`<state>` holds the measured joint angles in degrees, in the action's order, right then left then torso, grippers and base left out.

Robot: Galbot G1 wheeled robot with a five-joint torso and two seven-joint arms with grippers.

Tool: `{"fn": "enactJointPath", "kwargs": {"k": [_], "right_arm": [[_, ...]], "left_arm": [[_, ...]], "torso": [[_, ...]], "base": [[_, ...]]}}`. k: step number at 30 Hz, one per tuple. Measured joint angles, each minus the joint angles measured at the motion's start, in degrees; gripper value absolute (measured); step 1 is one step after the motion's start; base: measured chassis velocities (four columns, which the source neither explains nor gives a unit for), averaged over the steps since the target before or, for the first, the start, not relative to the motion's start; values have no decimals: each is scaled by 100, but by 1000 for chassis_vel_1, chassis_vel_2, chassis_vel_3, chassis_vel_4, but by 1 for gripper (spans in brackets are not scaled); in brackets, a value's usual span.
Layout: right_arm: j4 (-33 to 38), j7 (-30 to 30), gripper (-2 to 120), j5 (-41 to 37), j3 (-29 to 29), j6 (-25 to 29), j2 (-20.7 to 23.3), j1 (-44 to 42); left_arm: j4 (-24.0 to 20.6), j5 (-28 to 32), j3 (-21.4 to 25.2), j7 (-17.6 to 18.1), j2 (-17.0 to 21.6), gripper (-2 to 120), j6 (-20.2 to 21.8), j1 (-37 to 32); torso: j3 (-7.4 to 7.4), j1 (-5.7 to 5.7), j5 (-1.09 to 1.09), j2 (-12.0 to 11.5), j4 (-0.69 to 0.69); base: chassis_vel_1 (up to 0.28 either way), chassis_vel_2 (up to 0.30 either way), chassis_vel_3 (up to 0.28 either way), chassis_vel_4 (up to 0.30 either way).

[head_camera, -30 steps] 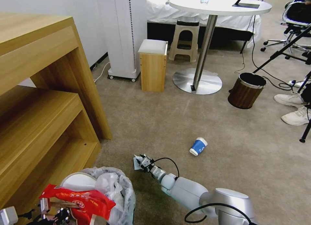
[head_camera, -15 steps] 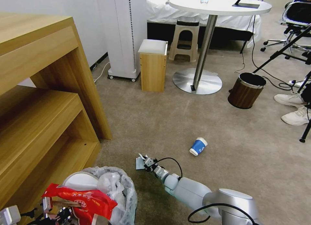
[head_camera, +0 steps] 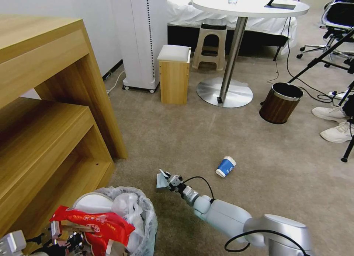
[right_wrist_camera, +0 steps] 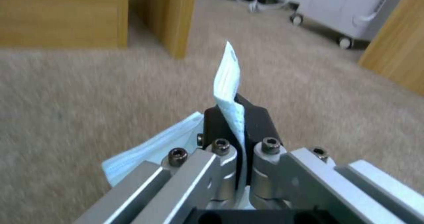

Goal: Pick up the trash bin and place the garbage on the floor into it.

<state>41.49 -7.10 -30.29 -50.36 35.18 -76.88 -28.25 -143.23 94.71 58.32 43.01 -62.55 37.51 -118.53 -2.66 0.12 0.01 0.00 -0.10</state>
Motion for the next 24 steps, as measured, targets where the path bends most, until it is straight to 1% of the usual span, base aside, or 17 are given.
{"fn": "enactJointPath", "kwargs": {"k": [2, 3, 6, 7, 8, 10, 11, 12, 14, 15, 17, 18, 21, 22, 24], "right_arm": [[303, 86, 0, -57, 74, 51, 198, -10], [303, 86, 0, -57, 74, 51, 198, -10], [567, 467, 0, 19, 303, 394, 523, -11], [567, 467, 0, 19, 303, 394, 523, -11], [631, 572, 0, 82, 382, 472, 623, -11], [806, 920, 0, 168, 634, 726, 996, -19], [806, 920, 0, 168, 634, 726, 996, -19], [856, 1130, 0, 178, 780, 879, 1222, -34], [950, 1400, 0, 167, 976, 1073, 1504, -65], [950, 1400, 0, 167, 976, 1073, 1504, -65], [1219, 1634, 0, 133, 1213, 1141, 1891, -125], [1219, 1634, 0, 133, 1213, 1141, 1891, -125], [1500, 1771, 0, 84, 1484, 1148, 2195, -194], [1500, 1771, 0, 84, 1484, 1148, 2195, -194], [1842, 1816, 0, 59, 1737, 1148, 2459, -267]], "left_arm": [[0, 11, -13, 1, 44, 0, 0, 43], [0, 11, -13, 1, 44, 0, 0, 43], [0, 25, -57, 2, 151, 0, 0, 148], [0, 25, -57, 2, 151, 0, 0, 148], [0, 30, -79, 2, 175, 0, 0, 190], [0, 49, -147, 0, 250, 0, 9, 308], [0, 49, -147, 0, 250, 0, 9, 308], [0, 59, -179, -8, 301, 0, 17, 369], [0, 81, -230, -20, 367, 0, 23, 461], [0, 81, -230, -20, 367, 0, 23, 461], [0, 89, -300, -41, 446, 0, 28, 565], [0, 89, -300, -41, 446, 0, 28, 565], [0, 89, -351, -91, 556, 0, 42, 651], [0, 89, -351, -91, 556, 0, 42, 651], [0, 89, -382, -142, 663, 0, 47, 727]], "torso": [[0, 0, -1, 0, 0], [0, 0, -1, 0, 0], [0, 0, 0, 0, 1], [0, 0, 0, 0, 1], [0, 0, 0, 0, 1], [0, 0, 0, 0, 0], [0, 0, 0, 0, 0], [0, 0, 0, 0, -1], [0, 0, 0, 0, -1], [0, 0, 0, 0, -1], [0, 0, 0, 0, -1], [0, 0, 0, 0, -1], [0, 0, 1, 0, -1], [0, 0, 1, 0, -1], [0, 0, 0, 0, 1]], "base": [[0, 0, 0, 0], [0, 0, 0, 0], [0, 0, 0, 0], [0, 0, 0, 0], [0, 0, 0, 0], [0, 0, 0, 0], [0, 0, 0, 0], [0, 0, 0, 0], [0, 0, 0, 0], [0, 0, 0, 0], [0, 0, 0, 0], [0, 0, 0, 0], [0, 0, 0, 0], [0, 0, 0, 0], [0, 0, 0, 0]]}}
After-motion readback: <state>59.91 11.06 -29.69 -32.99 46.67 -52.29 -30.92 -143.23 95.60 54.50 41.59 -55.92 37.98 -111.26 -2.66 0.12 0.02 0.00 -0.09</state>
